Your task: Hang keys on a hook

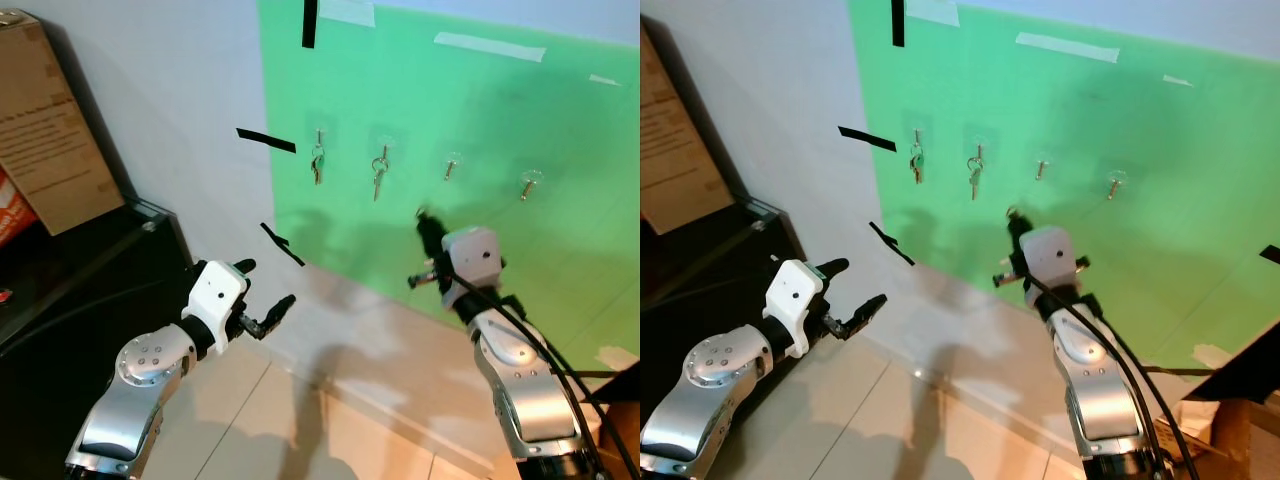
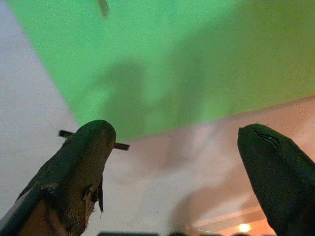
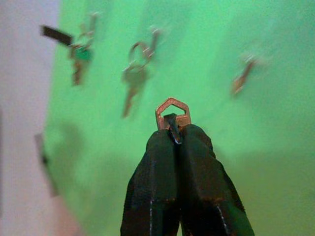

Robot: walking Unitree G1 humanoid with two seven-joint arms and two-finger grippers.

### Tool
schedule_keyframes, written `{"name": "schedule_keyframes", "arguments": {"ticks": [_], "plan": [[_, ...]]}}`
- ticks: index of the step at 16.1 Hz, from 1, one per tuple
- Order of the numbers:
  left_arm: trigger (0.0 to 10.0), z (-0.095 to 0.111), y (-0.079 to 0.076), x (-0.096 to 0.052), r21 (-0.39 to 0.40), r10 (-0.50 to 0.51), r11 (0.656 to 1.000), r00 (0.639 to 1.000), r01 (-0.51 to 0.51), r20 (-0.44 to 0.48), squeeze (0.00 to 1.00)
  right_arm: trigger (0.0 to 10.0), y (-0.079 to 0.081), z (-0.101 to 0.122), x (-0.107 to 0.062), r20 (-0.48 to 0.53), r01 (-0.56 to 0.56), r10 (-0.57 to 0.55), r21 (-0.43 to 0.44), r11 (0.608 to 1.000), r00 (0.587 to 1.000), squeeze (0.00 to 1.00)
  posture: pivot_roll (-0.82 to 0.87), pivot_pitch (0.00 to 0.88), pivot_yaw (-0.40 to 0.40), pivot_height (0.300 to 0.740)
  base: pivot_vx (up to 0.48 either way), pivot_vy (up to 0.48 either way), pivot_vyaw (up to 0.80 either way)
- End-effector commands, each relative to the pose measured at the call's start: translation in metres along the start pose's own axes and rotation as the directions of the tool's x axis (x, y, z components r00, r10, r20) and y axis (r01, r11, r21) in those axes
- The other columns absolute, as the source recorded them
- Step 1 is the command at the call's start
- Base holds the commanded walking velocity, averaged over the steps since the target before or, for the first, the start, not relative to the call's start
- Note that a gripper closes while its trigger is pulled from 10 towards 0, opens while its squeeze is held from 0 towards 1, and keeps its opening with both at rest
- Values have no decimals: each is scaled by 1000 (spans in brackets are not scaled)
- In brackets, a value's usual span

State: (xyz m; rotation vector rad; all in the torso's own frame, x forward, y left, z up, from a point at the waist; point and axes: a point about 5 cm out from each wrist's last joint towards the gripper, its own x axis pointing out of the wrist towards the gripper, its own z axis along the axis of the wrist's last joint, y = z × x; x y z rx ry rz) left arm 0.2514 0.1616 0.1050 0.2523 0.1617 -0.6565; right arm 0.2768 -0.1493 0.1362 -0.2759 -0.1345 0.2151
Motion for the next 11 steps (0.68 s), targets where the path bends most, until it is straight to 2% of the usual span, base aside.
{"name": "schedule_keyframes", "arguments": {"ticks": [1,4,5,11], "plan": [[10000,2,-2,-1,5,-34,999,999,34,-4,161,10000,-9,4,3,28,58,-57,-49,997,998,0,-57,0,3,740,0,0,0],[10000,2,-1,0,14,-56,998,998,56,-8,165,10000,-17,15,4,115,143,-120,-216,966,986,0,-58,0,4,740,0,0,0],[10000,2,-1,1,14,-63,998,998,63,-10,169,10000,-17,18,4,144,160,-122,-289,944,982,0,-60,0,4,740,0,0,0],[10000,1,-2,4,19,-86,996,996,87,-8,173,10000,-15,13,6,137,172,-131,-356,919,982,0,-58,0,0,740,0,0,0]]}}
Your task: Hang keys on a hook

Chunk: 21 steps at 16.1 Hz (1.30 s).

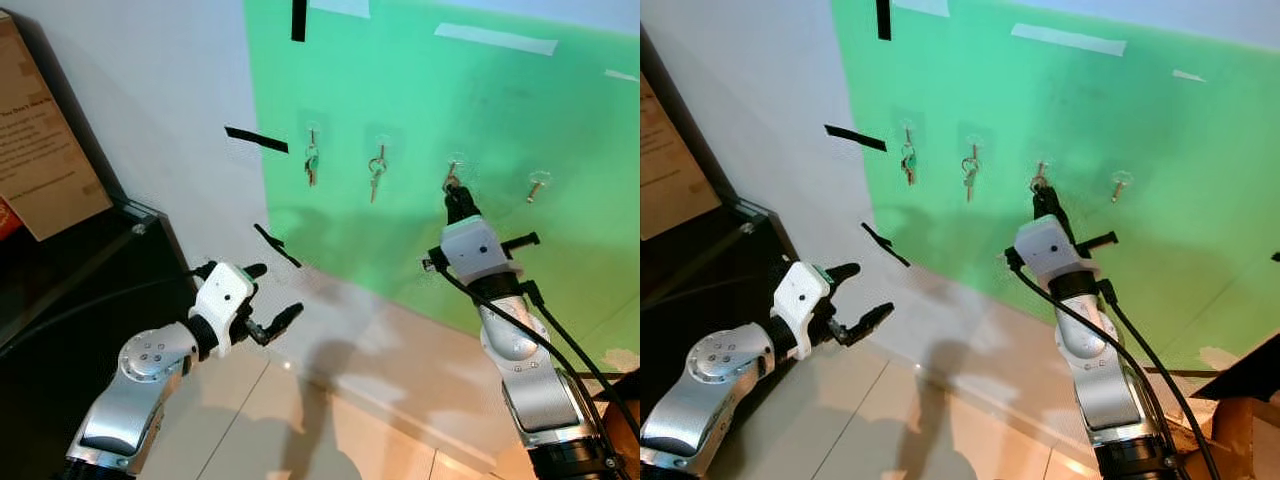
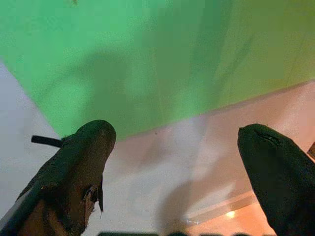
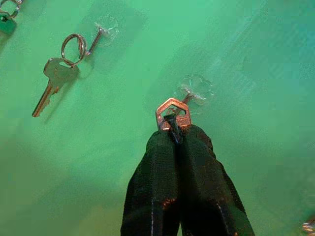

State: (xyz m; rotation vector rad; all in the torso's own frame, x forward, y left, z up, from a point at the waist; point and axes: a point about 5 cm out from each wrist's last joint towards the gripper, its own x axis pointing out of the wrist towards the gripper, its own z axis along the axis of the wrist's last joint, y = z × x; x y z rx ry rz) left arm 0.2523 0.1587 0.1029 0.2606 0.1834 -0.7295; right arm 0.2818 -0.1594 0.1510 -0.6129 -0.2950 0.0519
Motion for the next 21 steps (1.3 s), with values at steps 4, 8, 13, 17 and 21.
{"name": "schedule_keyframes", "arguments": {"ticks": [4,8,13,17,21], "plan": [[10000,10,1,-2,14,-40,999,999,39,38,173,10000,-5,1,8,-1,23,-24,-48,999,1000,0,-57,0,-4,740,0,0,0],[10000,21,-6,-2,-2,-87,996,990,88,109,184,10000,0,3,9,10,-36,37,-47,998,999,0,-59,0,-10,740,0,0,0],[10000,40,-9,2,-10,-125,992,974,129,190,180,10000,2,-2,10,-47,-69,67,-44,997,997,0,-62,0,-11,740,0,0,0],[10000,46,-12,3,-11,-159,986,965,165,207,176,10000,-2,-5,12,-83,-62,58,-49,997,995,0,-63,0,-12,740,0,0,0],[10000,44,-14,3,-16,-166,985,966,172,200,176,10000,4,-14,7,-162,-138,123,-84,987,979,0,-62,0,-14,740,0,0,0]]}}
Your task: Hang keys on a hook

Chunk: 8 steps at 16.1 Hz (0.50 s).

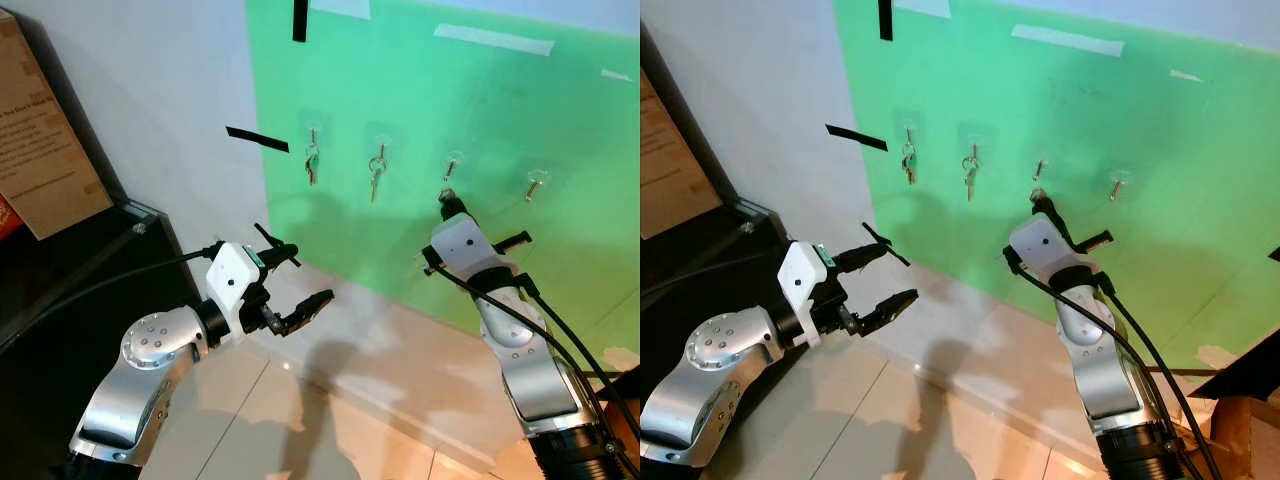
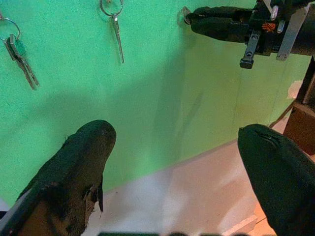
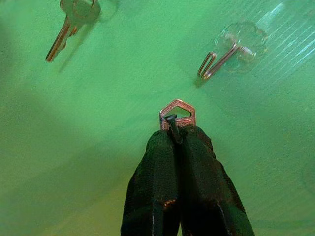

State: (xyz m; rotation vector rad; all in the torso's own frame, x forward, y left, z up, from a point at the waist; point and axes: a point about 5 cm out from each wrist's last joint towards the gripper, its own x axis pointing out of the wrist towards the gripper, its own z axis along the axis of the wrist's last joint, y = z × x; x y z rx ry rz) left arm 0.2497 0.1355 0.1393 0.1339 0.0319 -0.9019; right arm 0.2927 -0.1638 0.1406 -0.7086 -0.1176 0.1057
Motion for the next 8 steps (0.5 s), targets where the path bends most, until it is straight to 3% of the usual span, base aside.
{"name": "schedule_keyframes", "arguments": {"ticks": [1,4,5,6,8], "plan": [[10000,2,-2,0,7,-14,1000,1000,14,0,180,10000,3,-2,-1,-13,-21,21,-23,1000,1000,0,-61,0,-14,740,0,0,0],[10000,3,-2,-3,10,-12,1000,1000,12,0,180,10000,-1,1,-2,14,13,-13,-41,999,1000,0,-61,0,-13,740,0,0,0],[10000,3,-2,-4,14,-13,1000,1000,13,-1,180,10000,-11,11,-2,87,68,-52,-201,977,995,0,-60,0,-13,740,0,0,0],[10000,4,-2,-5,15,-14,1000,1000,14,-2,180,10000,-15,14,-3,99,79,-53,-287,955,994,0,-61,0,-12,740,0,0,0],[10000,5,-3,-5,17,-18,1000,1000,18,-4,180,10000,-16,12,-6,63,54,-34,-347,936,997,0,-60,0,-12,740,0,0,0]]}}
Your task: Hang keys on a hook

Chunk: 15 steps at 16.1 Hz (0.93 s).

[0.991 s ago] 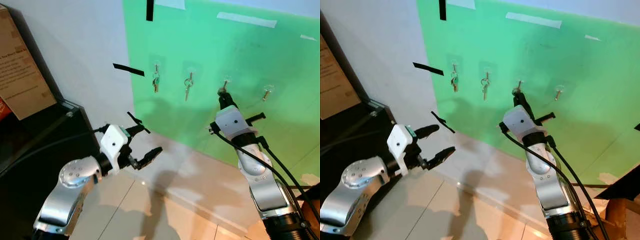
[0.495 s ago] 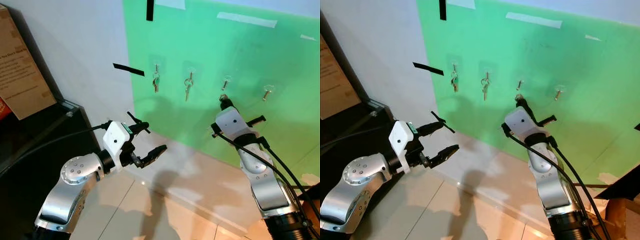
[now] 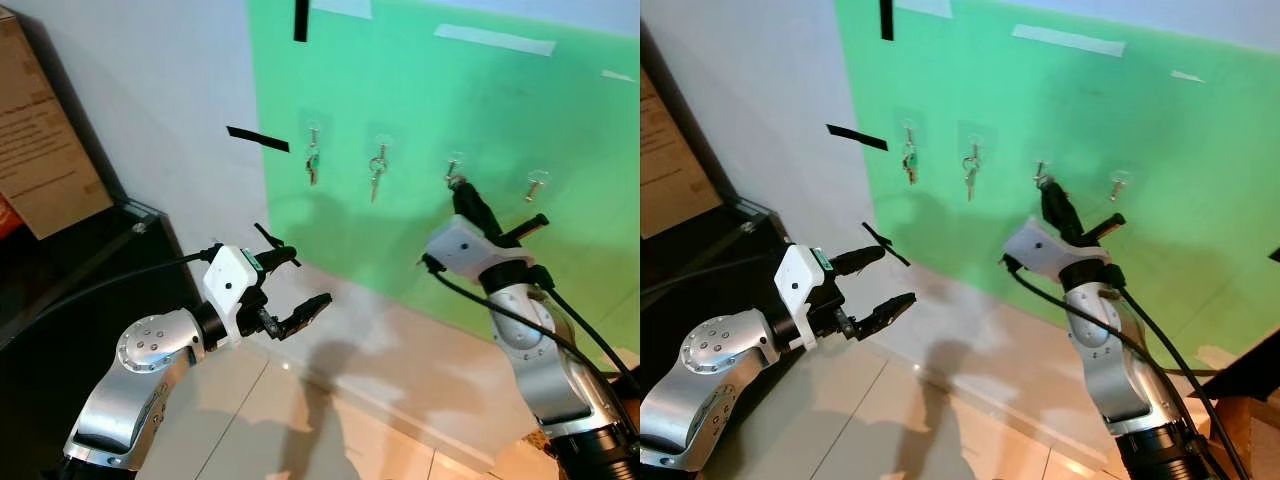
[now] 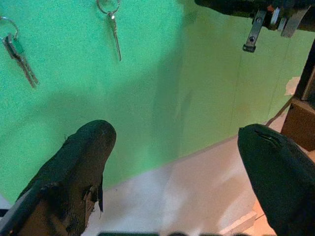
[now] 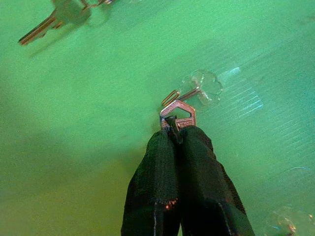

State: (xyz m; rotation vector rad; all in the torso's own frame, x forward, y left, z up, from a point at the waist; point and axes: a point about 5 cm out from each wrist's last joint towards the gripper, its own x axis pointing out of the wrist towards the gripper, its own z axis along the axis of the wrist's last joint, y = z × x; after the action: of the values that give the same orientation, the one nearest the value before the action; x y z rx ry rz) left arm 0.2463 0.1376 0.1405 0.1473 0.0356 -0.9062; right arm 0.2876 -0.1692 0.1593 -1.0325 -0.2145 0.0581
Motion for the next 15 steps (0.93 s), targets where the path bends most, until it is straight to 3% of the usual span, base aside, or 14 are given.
{"name": "schedule_keyframes", "arguments": {"ticks": [1,8,15], "plan": [[10000,4,-1,-1,8,-14,1000,1000,14,4,180,10000,1,3,-3,3,-15,15,-21,1000,1000,0,-61,0,-12,740,0,0,0],[10000,11,-1,1,20,-25,1000,1000,24,15,180,10000,-4,14,4,40,11,-10,-20,1000,999,0,-59,0,-10,740,0,0,0],[10000,13,-1,1,20,-25,1000,1000,24,14,180,10000,-4,11,10,-5,-31,31,-8,999,1000,0,-56,0,-11,740,0,0,0]]}}
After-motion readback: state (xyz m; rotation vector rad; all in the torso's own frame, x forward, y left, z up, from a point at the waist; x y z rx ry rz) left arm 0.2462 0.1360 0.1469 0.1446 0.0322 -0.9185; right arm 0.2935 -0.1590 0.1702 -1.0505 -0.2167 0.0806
